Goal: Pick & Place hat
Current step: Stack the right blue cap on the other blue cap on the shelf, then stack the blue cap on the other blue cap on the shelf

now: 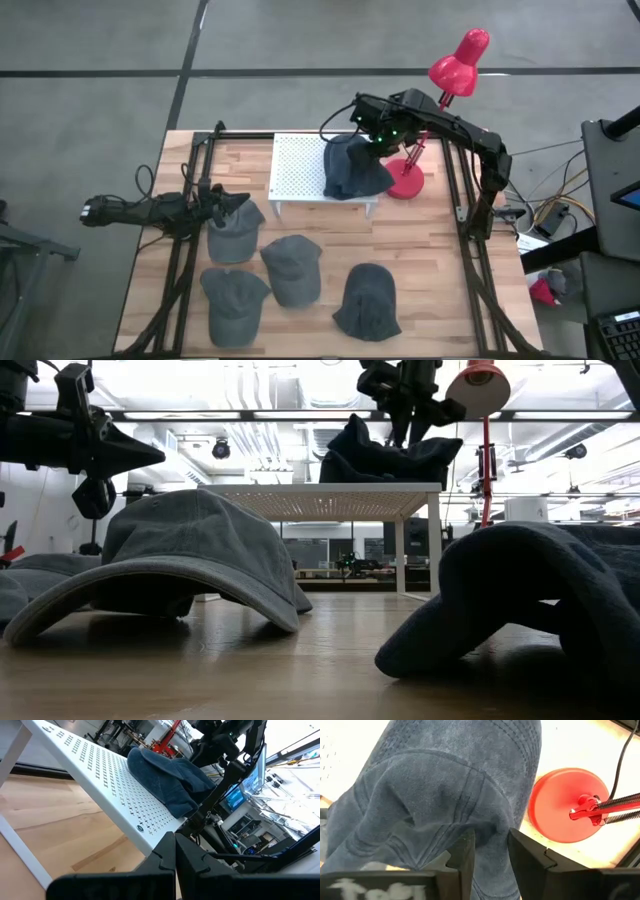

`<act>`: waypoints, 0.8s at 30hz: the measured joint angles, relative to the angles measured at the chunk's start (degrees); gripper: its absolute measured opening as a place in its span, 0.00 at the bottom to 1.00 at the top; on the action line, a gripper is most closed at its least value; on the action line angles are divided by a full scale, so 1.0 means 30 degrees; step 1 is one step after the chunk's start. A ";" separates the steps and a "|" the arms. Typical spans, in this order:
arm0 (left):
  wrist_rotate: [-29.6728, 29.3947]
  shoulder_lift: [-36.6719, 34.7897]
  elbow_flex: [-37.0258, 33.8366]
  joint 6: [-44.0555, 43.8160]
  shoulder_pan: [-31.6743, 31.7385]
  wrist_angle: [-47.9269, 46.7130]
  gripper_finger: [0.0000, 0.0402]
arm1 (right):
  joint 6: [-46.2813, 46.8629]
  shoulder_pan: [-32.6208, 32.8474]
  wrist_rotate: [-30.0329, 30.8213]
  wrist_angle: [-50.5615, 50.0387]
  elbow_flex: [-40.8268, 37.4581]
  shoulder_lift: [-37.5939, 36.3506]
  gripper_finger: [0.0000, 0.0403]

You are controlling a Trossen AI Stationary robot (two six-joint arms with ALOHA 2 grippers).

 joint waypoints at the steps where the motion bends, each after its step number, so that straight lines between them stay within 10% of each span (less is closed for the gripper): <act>1: 0.0000 0.0000 0.0000 0.0077 0.0007 -0.0001 0.00 | 0.0007 0.0020 0.0000 0.0000 0.0006 0.0000 0.29; 24: 0.0000 -0.0003 0.0000 0.0089 0.0006 -0.0007 0.00 | -0.0981 0.1255 -0.0757 -0.0078 0.3379 -0.0124 0.22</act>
